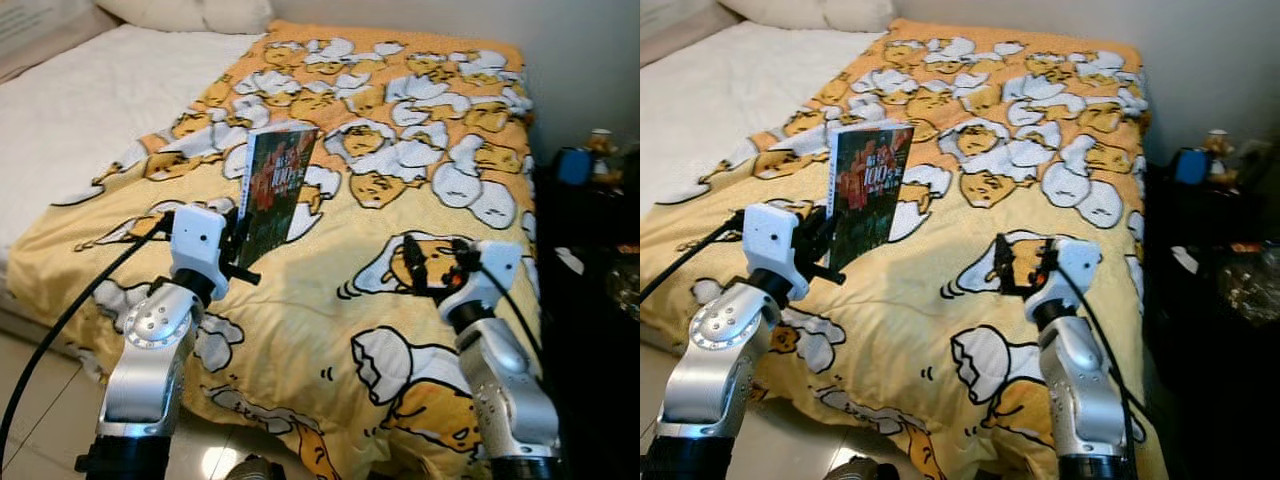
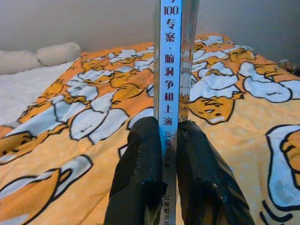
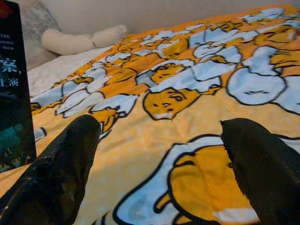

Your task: Clean up the room

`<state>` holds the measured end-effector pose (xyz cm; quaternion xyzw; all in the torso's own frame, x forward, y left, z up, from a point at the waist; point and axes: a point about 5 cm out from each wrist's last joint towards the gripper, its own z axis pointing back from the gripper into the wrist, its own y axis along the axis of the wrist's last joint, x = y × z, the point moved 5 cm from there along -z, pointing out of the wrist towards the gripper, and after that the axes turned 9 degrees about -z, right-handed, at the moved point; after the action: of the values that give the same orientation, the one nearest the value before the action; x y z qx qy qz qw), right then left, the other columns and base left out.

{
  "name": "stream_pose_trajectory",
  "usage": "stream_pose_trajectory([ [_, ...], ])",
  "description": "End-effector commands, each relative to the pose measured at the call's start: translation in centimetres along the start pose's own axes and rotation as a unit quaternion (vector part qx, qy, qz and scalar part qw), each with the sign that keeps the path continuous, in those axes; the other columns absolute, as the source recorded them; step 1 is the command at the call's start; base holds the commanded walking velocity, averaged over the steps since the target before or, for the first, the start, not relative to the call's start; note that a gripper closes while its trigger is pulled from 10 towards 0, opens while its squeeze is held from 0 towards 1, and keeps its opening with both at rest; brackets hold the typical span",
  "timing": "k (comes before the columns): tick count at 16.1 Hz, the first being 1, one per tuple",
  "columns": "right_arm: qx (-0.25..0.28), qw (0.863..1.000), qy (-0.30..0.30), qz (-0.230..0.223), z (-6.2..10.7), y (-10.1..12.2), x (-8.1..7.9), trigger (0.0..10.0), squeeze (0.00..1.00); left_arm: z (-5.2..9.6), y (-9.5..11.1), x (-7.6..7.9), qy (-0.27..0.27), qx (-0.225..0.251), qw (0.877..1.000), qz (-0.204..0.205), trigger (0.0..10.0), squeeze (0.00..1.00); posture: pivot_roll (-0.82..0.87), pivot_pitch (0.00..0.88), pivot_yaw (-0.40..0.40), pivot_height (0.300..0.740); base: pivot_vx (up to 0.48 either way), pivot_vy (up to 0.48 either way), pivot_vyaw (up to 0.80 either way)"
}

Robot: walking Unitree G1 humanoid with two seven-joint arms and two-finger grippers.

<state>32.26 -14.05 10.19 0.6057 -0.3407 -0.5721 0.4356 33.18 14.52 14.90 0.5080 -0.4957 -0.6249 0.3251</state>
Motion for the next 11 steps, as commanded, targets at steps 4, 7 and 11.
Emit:
stream_pose_trajectory([
  [4, 0.003, 1.0, -0.01, 0.006, 0.08, 0.54, 0.19, 10.0, 0.0, -0.56, 0.76, -0.36, 0.012, 0.007, 1.0, -0.021, 10.0, 0.0, -0.01, 0.0, 0.056, 0.74, 0.0, 0.337, -0.59],
  [7, 0.0, 1.0, -0.007, 0.007, -0.03, 0.55, -0.02, 10.0, 0.0, -0.68, 0.82, -0.31, 0.014, 0.006, 1.0, -0.021, 10.0, 0.0, -0.01, 0.0, 0.053, 0.74, 0.0, 0.361, -0.67],
  [11, -0.001, 1.0, -0.005, 0.004, -0.14, 0.61, -0.33, 10.0, 0.0, -0.66, 0.78, -0.43, 0.016, 0.003, 1.0, -0.021, 10.0, 0.0, -0.01, 0.0, 0.057, 0.74, 0.0, 0.368, -0.67],
])
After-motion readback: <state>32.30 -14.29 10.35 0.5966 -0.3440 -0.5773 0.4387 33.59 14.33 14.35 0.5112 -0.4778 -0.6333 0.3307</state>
